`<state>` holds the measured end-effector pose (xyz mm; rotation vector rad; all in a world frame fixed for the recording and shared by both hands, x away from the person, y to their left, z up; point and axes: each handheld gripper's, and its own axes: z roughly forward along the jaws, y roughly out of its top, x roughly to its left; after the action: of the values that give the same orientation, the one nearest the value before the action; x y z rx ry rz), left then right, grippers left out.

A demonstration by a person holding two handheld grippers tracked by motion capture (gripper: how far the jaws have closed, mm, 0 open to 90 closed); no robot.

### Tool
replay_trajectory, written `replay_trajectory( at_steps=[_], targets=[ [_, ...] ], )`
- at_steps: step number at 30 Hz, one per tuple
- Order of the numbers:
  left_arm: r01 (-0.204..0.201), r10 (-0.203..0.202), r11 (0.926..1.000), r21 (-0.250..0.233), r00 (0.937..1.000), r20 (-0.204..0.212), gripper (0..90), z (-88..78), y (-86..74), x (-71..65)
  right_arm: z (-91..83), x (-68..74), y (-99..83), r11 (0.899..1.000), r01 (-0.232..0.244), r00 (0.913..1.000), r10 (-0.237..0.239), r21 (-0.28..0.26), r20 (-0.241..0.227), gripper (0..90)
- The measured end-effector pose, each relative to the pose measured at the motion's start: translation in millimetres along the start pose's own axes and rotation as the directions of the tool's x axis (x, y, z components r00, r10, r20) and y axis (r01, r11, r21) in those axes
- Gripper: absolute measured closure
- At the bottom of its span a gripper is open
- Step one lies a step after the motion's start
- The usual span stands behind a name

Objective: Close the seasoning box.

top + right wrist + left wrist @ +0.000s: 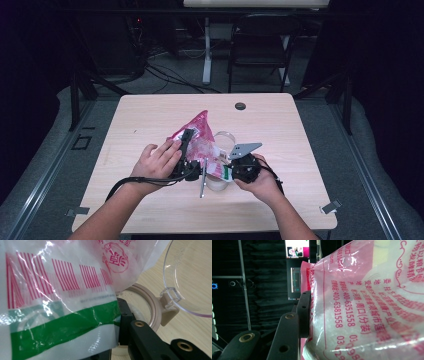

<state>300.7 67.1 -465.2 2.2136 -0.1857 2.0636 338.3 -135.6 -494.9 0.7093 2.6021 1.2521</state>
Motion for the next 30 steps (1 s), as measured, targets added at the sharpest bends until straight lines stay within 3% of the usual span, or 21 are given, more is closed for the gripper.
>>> replay_trajectory(
  at_steps=[21, 30],
  targets=[
    [-0.002, 0.002, 1.0, 0.0, 1.0, 0.006, 64.3, 0.8, -0.6, -2.7, 1.6, -0.5, -0.6, 1.0, 0.0, 1.0, 0.0, 0.008, 0.007, 90.0],
    [0.003, -0.004, 0.9999, 0.014, 0.9995, 0.032, 64.3, 1.2, -1.9, -4.8, 3.2, -0.2, -0.8, 1.0, -0.004, 1.0, 0.004, 0.011, 0.007, 90.0]
  ],
)
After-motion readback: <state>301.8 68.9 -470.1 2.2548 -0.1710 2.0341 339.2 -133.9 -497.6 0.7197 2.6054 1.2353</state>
